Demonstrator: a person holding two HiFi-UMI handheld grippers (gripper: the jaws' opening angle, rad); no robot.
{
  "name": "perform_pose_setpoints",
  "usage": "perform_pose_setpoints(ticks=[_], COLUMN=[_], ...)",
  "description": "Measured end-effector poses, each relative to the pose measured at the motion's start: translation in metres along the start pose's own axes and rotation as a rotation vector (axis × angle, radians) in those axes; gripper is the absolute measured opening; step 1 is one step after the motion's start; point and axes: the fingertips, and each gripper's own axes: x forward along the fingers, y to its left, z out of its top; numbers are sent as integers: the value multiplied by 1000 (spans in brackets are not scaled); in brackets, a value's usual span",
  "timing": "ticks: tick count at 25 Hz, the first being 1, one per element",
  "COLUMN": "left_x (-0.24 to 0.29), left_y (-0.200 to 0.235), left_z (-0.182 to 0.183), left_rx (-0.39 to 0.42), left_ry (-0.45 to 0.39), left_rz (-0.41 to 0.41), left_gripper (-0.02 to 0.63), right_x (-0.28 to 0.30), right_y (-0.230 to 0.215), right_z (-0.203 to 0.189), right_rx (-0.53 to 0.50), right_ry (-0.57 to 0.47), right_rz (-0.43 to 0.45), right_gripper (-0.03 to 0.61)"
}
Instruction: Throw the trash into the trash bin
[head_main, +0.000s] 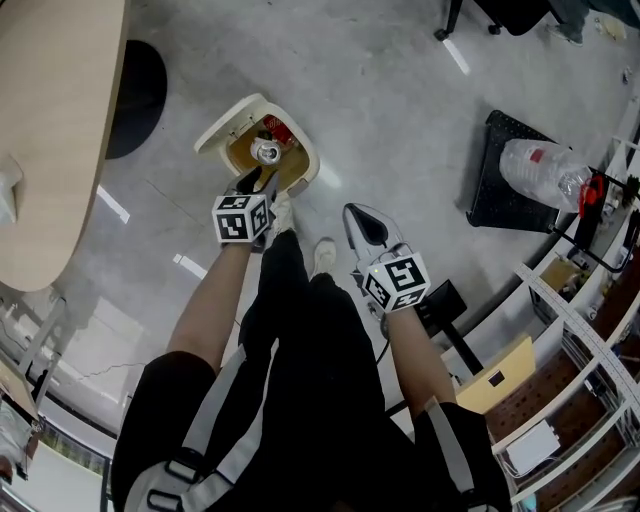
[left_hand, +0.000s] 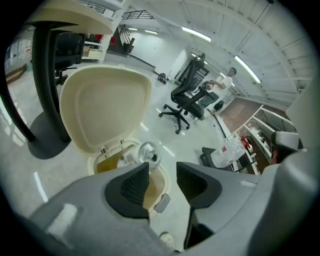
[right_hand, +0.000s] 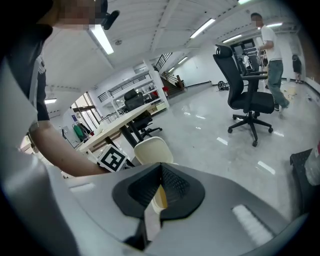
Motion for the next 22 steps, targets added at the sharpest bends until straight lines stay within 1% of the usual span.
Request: perform_pose_setpoints(ticks=[2, 6, 10, 12, 14, 18, 21, 22], left_x=[-3, -13, -30, -44, -61, -100, -136, -150], left_y=[2, 1, -5, -15, -28, -62, -89, -98], left_z=[-3, -5, 4, 12, 23, 58, 90, 102], left_rx=[-7, -17, -41, -38, -10, 99, 176, 202], left_ry=[7, -14, -52, -82, -123, -232, -343, -386], left_rz=[9, 10, -8, -27, -51, -92, -95, -93], left_gripper=[181, 179, 179, 179, 179, 173, 113, 77], right_x=[0, 2, 1, -4, -11, -31, -55, -64], right_y=[1, 0, 1, 4, 7, 11, 13, 12], right_z=[-1, 4, 21, 31, 43, 73, 94, 101], right_rx=[4, 1, -17, -33, -53, -77, -105, -115], right_ry=[-5, -27, -62, -84, -111, -184, -240, -258], right_rz=[1, 4, 15, 26, 36, 47, 53, 55], right_gripper=[6, 6, 5, 5, 5, 6, 5, 5])
